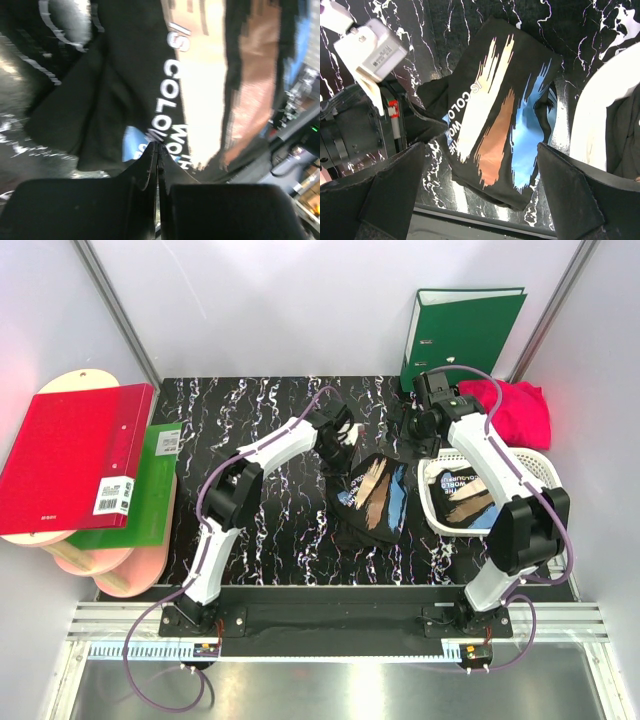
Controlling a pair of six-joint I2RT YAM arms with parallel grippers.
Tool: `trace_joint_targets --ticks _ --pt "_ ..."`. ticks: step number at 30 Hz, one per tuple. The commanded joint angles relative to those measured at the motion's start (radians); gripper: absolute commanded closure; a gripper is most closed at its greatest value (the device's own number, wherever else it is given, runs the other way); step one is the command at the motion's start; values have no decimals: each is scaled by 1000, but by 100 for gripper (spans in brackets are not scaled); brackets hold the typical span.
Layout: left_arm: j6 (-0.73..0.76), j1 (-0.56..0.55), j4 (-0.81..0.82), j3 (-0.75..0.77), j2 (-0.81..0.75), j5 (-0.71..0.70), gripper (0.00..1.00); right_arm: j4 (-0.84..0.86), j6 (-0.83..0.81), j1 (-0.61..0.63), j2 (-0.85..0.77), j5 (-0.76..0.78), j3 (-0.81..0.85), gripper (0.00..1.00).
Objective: Fold and stack the t-shirts
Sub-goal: Flatten out the tshirt
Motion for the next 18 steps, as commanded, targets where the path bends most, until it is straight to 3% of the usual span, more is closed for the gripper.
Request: trace_joint_targets --ticks 1,2,4,10,12,14,15,17,18 --pt "-4 7 20 24 -113 -128 76 -1 -4 9 -67 -11 -17 0" --pt "-5 7 22 30 -107 -128 43 -1 -7 9 -70 -13 -20 0" --pt "-19 7 23 32 -89 -124 4 0 -10 9 -75 -15 -25 0" --pt "-27 7 28 70 -9 -75 1 0 -26 9 -79 -28 -37 0" --pt "-31 6 33 102 32 -46 10 -1 -30 9 -79 -27 -41 0" --pt "-34 6 39 121 68 -21 29 0 -33 7 -79 -30 -44 0" --pt "-37 6 42 121 75 -13 57 0 -35 9 -76 -33 -45 0" --pt "-34 6 49 115 85 -2 80 -1 -41 9 -70 -37 -41 1" --pt "-30 6 49 113 86 -1 100 -1 -44 9 -67 -41 -38 0"
